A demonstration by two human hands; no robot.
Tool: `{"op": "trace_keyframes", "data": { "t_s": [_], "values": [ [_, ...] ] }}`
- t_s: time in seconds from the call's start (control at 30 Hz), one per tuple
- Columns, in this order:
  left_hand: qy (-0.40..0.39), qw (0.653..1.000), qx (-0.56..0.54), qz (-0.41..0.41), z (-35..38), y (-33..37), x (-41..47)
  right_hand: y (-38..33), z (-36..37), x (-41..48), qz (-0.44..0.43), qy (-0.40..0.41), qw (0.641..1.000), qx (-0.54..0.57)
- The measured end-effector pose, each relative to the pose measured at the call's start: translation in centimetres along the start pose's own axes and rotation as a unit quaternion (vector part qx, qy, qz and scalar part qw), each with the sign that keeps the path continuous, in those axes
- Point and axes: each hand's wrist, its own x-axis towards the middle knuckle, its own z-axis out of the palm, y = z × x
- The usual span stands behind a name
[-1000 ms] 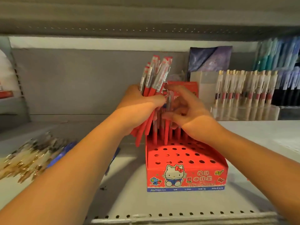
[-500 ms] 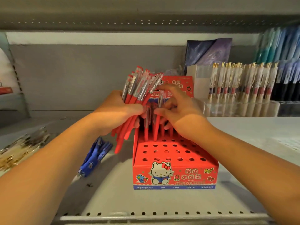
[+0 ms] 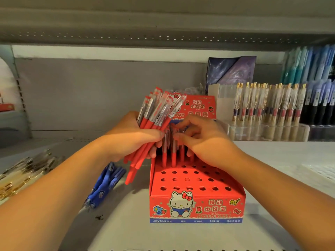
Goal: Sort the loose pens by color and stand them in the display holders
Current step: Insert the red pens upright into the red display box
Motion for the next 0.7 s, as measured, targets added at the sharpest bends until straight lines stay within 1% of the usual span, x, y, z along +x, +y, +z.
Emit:
{"op": "trace_keyframes", "data": {
  "t_s": [0.07, 0.1, 0.17, 0.27, 0.4, 0.53, 0.6, 0.7],
  "values": [
    [-0.005, 1.000, -0.002, -0.002, -0.2, 0.0, -0.1, -0.5, 0.0, 0.2, 0.000, 0.033, 0.999, -0.010],
    [-0.005, 1.000, -0.003, -0.003, -0.3, -0.1, 0.0, -0.8, -0.1, 0.4, 0.007, 0.054, 0.998, 0.014],
    [-0.014, 1.000, -0.013, -0.006, -0.5, -0.1, 0.0, -1.5, -0.3, 0.6, 0.032, 0.077, 0.990, 0.115],
    [-0.052, 0.998, -0.023, -0.006, -0.6, -0.1, -0.1, -2.4, -0.8, 0.5, 0.048, 0.062, 0.970, 0.229],
    [-0.093, 0.995, -0.040, 0.003, -0.4, 0.2, -0.3, -3.0, -0.8, 0.4, 0.047, 0.053, 0.948, 0.310],
    [-0.104, 0.993, -0.048, 0.011, -0.3, 0.2, -0.3, -3.1, -0.8, 0.4, 0.043, 0.048, 0.923, 0.378],
    [-0.095, 0.994, -0.053, 0.002, -0.4, 0.2, -0.1, -3.1, -1.0, 0.4, 0.041, 0.044, 0.914, 0.402],
    [-0.078, 0.995, -0.060, -0.022, -0.6, 0.1, 0.0, -3.2, -1.0, 0.4, 0.048, 0.075, 0.907, 0.411]
  ]
}}
